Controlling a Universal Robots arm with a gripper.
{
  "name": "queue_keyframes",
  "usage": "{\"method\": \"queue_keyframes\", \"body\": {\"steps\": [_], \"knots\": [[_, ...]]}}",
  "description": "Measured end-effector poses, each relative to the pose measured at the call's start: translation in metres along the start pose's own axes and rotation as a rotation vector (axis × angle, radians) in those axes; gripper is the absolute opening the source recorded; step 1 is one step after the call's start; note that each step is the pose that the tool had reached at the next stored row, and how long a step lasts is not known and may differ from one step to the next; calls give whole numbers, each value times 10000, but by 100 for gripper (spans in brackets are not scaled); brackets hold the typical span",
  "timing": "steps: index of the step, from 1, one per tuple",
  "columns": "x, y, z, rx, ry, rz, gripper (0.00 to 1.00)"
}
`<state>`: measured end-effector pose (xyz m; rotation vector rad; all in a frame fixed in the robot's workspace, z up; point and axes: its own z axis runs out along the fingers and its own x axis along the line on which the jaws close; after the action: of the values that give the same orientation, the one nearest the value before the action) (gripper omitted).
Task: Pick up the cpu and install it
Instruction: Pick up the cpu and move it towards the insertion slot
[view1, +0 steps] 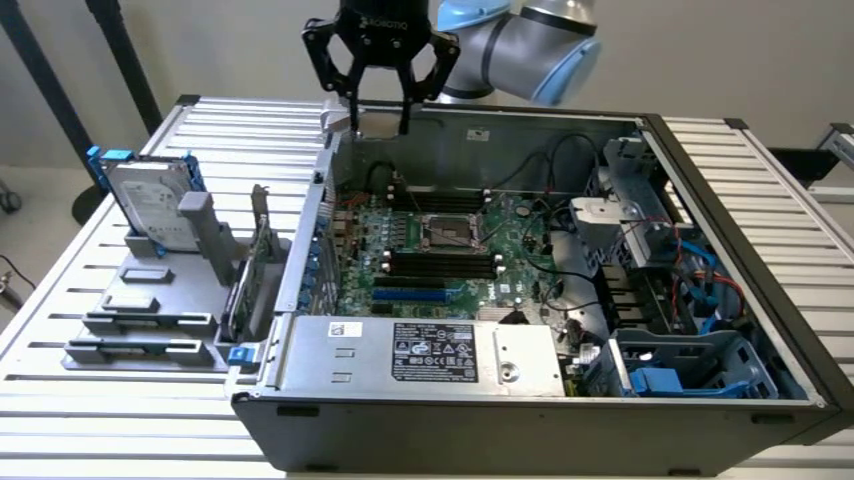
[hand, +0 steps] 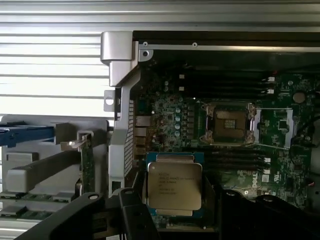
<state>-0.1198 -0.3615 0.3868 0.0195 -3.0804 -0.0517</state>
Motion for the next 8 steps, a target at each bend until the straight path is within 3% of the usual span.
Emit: {"method": "queue_keyframes", "body": {"steps": [8], "knots": [[-374, 150, 129, 0, 0, 1, 55]]}}
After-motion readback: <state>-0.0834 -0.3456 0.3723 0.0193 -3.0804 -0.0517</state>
